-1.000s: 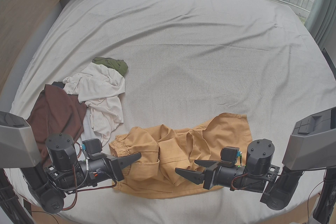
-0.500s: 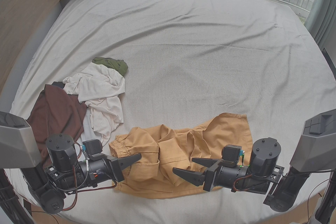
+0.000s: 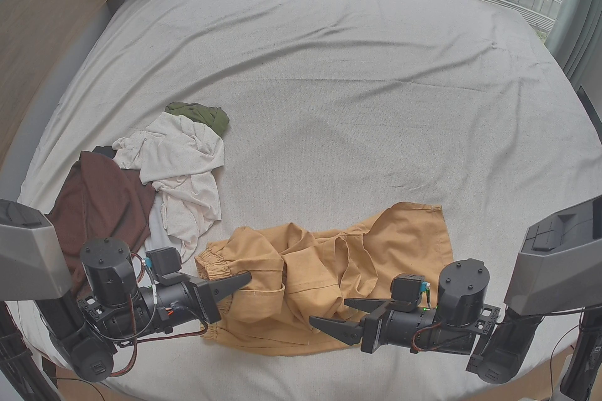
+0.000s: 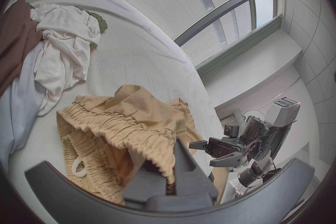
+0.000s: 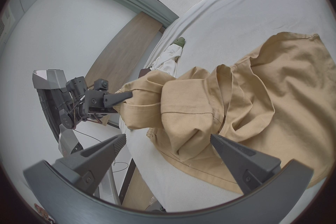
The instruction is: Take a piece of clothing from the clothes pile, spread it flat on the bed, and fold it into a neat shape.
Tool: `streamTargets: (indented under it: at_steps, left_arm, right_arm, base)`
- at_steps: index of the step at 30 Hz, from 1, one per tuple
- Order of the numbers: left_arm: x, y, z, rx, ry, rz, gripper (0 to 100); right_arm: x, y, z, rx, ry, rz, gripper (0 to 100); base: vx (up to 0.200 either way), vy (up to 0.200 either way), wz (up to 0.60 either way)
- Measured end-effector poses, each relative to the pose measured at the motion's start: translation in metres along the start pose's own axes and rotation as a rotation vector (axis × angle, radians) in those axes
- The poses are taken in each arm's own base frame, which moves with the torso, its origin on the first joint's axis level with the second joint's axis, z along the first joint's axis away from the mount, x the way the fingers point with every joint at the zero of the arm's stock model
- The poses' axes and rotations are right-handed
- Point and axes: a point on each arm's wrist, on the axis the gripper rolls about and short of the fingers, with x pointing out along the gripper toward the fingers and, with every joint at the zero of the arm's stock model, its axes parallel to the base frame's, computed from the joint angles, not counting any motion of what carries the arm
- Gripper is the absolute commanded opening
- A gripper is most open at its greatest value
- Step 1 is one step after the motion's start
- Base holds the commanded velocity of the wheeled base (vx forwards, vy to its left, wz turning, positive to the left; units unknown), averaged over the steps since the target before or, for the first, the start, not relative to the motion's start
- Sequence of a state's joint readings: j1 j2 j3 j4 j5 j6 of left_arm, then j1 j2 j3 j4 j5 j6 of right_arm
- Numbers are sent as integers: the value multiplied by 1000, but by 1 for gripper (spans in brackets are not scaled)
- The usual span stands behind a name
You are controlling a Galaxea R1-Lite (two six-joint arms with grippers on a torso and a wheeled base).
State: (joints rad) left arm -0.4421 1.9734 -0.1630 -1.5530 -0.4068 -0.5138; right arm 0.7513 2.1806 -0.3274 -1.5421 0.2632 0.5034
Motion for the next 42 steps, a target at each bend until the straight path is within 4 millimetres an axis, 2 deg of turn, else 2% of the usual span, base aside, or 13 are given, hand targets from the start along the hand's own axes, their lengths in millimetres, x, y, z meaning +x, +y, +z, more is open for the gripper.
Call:
streamTargets:
  at_steps: [4,5,14,26,30,36,37,42]
  left_arm:
    - [-1,0,0,3,-2,-1,0]
    - [-1,-1,0,3,-2,-1,0]
    - [-1,-1,1,3,-3,-1,0]
    - [0,1,-2,-2,8,5,0]
    - [0,2,-3,-5,12,9,0]
    - [1,3,-5,-8,22,13,0]
    - [1,3,-5,-8,24,14,0]
    - [2,4,-7,-11,32,16,0]
  right_arm:
    - [6,-4,-2,3,5,-6,100]
    - [7,-5,-3,5,6,-9,0]
    - [15,-11,1,7,-40,-58,0]
    - [0,14,30,-32,-145,24,0]
    - [-1,17,32,-39,-142,46,0]
    - [5,17,21,-43,-97,55,0]
    - [7,17,19,-44,-88,58,100]
    - [9,16,16,-43,-77,55,100]
  base:
    - [0,0,0]
    - [0,0,0]
    - [0,0,0]
    - [0,0,0]
    - [0,0,0]
    - [0,0,0]
    - [0,0,0]
    - [0,0,0]
